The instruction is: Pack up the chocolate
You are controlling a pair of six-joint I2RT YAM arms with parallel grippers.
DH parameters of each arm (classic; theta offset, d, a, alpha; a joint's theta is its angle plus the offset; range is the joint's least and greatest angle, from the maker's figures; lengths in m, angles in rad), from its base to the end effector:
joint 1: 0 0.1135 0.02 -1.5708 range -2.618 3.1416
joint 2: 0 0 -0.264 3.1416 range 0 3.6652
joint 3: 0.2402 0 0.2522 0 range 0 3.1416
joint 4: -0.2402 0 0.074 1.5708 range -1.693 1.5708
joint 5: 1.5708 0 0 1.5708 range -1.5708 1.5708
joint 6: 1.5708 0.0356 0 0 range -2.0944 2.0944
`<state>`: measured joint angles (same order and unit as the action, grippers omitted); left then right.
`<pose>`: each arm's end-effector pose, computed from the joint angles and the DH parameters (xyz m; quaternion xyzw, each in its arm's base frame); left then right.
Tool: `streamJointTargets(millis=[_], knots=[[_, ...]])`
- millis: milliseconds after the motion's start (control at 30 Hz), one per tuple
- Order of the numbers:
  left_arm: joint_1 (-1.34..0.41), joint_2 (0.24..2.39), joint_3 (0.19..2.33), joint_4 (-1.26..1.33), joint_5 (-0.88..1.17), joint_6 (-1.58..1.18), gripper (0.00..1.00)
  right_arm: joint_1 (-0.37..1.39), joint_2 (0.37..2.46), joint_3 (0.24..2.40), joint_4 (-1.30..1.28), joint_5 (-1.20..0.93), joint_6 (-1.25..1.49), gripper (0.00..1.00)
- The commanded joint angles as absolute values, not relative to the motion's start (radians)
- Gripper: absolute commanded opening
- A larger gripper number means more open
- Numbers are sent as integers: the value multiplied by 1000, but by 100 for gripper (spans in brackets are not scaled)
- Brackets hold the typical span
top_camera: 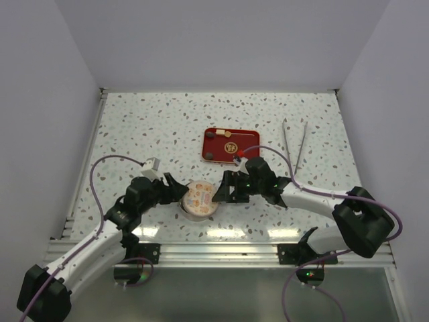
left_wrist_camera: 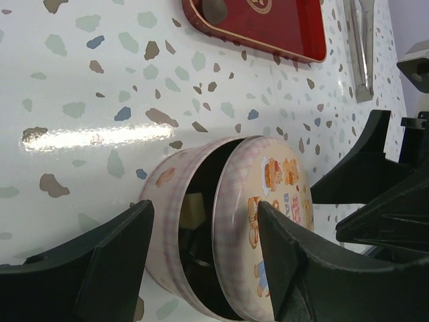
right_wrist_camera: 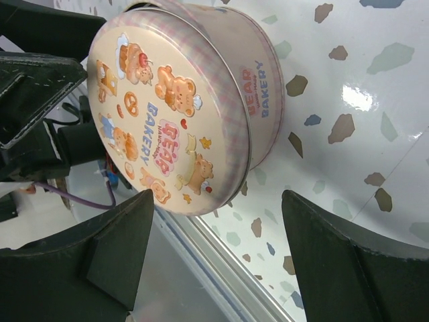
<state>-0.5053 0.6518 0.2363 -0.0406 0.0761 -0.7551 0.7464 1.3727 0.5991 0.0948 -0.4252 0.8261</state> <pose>0.1359 -0.0783 0.1814 -0.0857 0.8439 -0.3376 0.4080 0.1868 0.1928 0.1773 -0.0558 0.8848 0.4329 0.1632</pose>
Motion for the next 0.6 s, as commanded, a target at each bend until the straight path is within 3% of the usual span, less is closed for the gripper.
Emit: streamJointTargets(millis=[0,567], knots=[[-500,664,215,84,113,-745,69,752,1374,586,141,-390,821,81],[-502,673,190,117,126,-764,69,753,1420,580,258,-411,851,80]])
